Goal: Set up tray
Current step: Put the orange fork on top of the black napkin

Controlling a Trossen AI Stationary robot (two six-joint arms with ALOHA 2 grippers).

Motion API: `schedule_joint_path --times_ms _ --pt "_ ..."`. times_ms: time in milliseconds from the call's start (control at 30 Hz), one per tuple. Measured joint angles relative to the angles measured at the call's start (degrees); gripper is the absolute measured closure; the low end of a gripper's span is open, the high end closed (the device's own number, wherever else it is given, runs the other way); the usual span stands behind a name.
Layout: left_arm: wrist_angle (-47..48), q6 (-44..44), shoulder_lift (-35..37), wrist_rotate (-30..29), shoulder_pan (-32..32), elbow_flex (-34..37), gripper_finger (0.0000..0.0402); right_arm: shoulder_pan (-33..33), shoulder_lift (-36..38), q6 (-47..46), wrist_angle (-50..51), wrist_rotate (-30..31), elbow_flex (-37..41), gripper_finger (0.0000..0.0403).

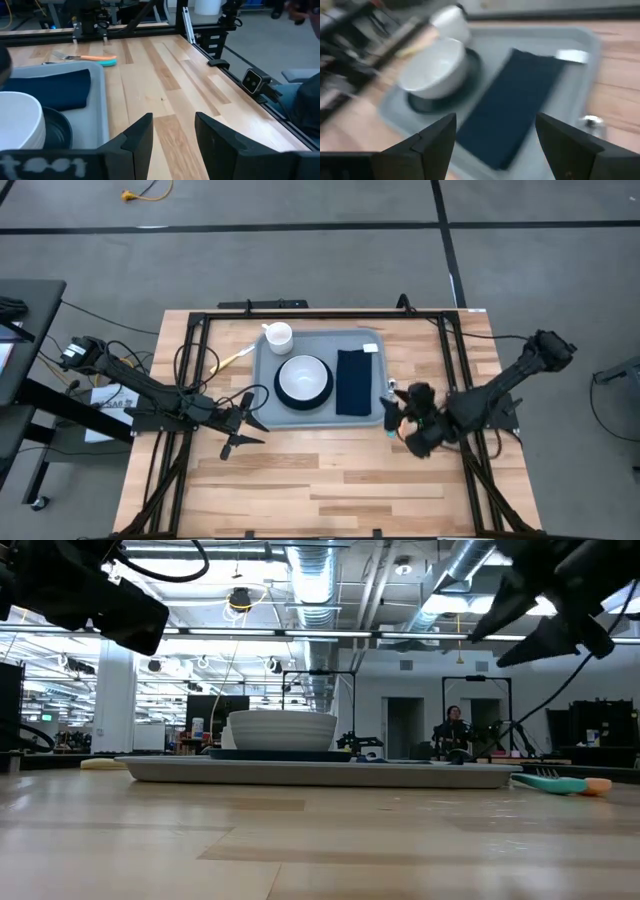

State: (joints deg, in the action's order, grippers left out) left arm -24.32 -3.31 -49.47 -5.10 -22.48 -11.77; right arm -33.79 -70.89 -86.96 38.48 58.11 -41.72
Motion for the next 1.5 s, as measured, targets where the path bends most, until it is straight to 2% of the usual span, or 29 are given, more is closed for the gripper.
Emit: schedule_joint_path --times_ms 133,233,333,500,667,800,933,1267,1367,1500 --pt "0.0 0.1 0.0 -0.3 0.0 0.0 0.0267 -3.3 -5.8 5.1 -9.8 8.7 0.2 0.0138" --pt "-0.1 0.2 0.0 -0.3 0.0 0.0 0.0267 -3.8 -10.3 11.1 -19.9 12.6 0.2 0.0138" --pt "-0.2 0.3 0.0 -0.3 0.0 0.0 0.0267 -3.3 -13.9 18.5 -30.4 11.8 0.2 0.0138" --pt "-1.3 0.7 0.0 -0.4 0.0 0.0 0.0267 -1.9 -18.0 36.5 -44.3 4.9 0.1 0.0138" --pt "-2.8 0.7 0.0 -2.2 0.0 0.0 0.0267 0.6 -18.1 38.4 -45.0 2.5 -1.6 0.0138" --pt "-2.6 0.7 0.0 -3.3 0.0 0.0 0.0267 4.1 -16.1 34.0 -39.5 -5.2 -2.8 0.0138" --pt "-2.5 0.7 0.0 -3.3 0.0 0.0 0.0267 8.0 -14.6 24.2 -26.2 -13.4 -3.8 0.0138" --pt "-2.1 0.7 0.0 -3.3 0.0 0.0 0.0267 13.6 -11.5 -7.5 11.3 -22.0 -3.9 0.0138" --pt "-2.1 0.7 0.0 -3.3 0.0 0.0 0.0267 14.1 -10.8 -12.0 17.2 -25.4 -3.9 0.0138" --pt "-2.1 0.7 0.0 -3.3 0.0 0.0 0.0267 15.1 -10.8 -13.6 19.5 -30.6 -3.9 0.0138"
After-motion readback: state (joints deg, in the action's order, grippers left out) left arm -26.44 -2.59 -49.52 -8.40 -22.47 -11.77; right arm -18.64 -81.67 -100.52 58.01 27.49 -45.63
